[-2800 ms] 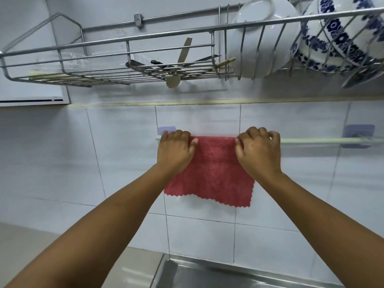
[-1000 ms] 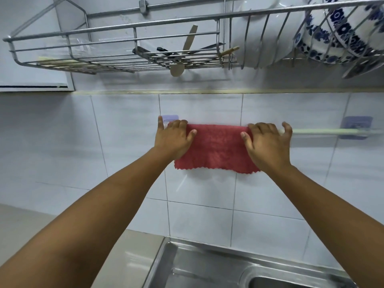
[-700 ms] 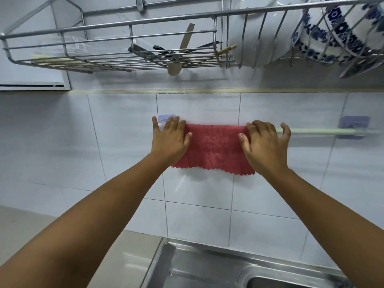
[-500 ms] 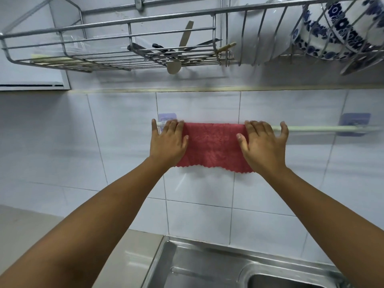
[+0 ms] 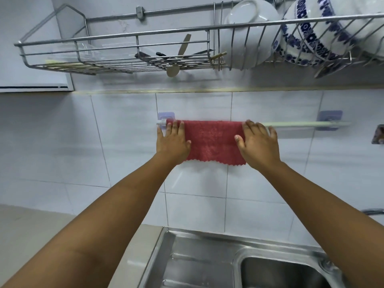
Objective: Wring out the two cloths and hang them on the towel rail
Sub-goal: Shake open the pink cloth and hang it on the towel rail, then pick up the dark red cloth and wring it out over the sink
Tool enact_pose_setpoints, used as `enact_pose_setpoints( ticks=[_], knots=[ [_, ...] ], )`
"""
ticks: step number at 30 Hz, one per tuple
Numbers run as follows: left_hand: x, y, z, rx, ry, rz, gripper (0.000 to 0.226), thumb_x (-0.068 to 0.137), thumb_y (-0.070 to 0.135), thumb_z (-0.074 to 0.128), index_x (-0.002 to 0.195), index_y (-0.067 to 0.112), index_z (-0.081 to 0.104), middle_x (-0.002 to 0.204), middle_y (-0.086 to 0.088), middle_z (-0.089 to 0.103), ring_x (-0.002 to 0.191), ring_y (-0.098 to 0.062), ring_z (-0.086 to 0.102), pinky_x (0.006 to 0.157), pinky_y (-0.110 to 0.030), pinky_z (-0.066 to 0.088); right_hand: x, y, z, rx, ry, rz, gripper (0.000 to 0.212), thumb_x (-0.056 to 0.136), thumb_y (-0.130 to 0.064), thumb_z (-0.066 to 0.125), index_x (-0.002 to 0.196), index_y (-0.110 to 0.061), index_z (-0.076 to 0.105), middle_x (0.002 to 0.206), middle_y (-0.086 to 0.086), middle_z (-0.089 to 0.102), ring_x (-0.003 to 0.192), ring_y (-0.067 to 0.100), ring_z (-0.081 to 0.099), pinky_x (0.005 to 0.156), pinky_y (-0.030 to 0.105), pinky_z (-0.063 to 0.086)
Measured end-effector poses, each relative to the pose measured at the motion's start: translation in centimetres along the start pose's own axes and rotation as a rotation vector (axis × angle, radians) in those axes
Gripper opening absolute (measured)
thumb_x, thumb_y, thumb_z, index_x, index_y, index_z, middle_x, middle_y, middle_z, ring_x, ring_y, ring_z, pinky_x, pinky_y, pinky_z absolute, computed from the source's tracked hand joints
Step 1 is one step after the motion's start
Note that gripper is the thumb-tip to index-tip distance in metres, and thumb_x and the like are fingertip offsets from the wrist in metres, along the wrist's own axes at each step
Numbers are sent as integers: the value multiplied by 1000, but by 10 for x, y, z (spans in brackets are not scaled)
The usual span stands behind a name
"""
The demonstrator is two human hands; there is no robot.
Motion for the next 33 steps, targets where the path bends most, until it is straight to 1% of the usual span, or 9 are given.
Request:
enact_pose_setpoints(
  ticks=[4,7,10,14,20,22,25,29,33],
  knots=[
    [-43,27,19,-40,-91,51,67,101,43,26,154,12,1,163,-11,1,150,-28,2,119,-52,0,-43,19,3,51,-120,21,52,101,-37,33,147,-13,37,156,6,34,143,25,30,116,44,20],
    [-76,55,46,23,-211,109,66,102,43,23,154,10,-2,162,-12,-2,150,-29,-1,119,-52,1,-92,39,17,-5,-251,14,49,102,-35,34,144,-11,42,154,7,38,137,29,37,111,44,28],
    [-107,83,71,19,-323,160,66,102,44,23,153,9,1,162,-13,-2,150,-30,-3,119,-52,2,-140,56,30,-66,-369,5,48,102,-36,33,141,-10,45,152,8,41,134,29,42,108,43,34],
    [-150,127,96,-11,-444,259,67,102,44,26,154,9,2,162,-13,-3,150,-30,-3,119,-52,0,-197,82,45,-94,-496,6,50,102,-36,33,144,-12,41,155,6,36,138,27,38,111,41,31],
    [-199,191,123,-52,-595,354,70,101,42,34,154,11,3,163,-12,-2,150,-29,-2,119,-52,0,-263,126,59,-114,-669,29,48,97,-32,38,140,-11,43,147,8,44,129,31,45,105,43,38],
    [-214,213,132,-64,-630,375,70,100,42,37,154,11,6,163,-11,2,150,-30,2,119,-52,3,-283,143,60,-112,-699,55,48,94,-29,43,138,-11,45,145,8,46,129,32,45,105,44,37],
    [-236,245,144,-67,-658,423,71,97,46,43,153,11,16,161,-12,15,148,-30,15,118,-51,14,-313,169,62,-113,-744,80,49,90,-28,47,135,-11,47,142,9,48,131,32,44,104,42,37],
    [-268,296,160,-68,-763,477,73,98,46,39,154,9,10,161,-14,11,148,-31,13,118,-53,13,-347,212,67,-119,-828,147,45,88,-28,48,131,-12,49,142,10,48,127,32,47,103,41,38],
    [-288,338,174,-61,-827,503,73,99,44,38,154,10,5,162,-13,6,149,-30,9,119,-54,10,-372,247,77,-87,-885,172,50,88,-28,49,136,-14,46,148,7,43,131,30,45,107,40,35]
  ],
)
Point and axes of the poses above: each hand's wrist, its own x-axis towards the middle knuckle, its own z-axis out of the palm, y = z × x, the point moved 3 cm from there along x, towards the middle knuckle
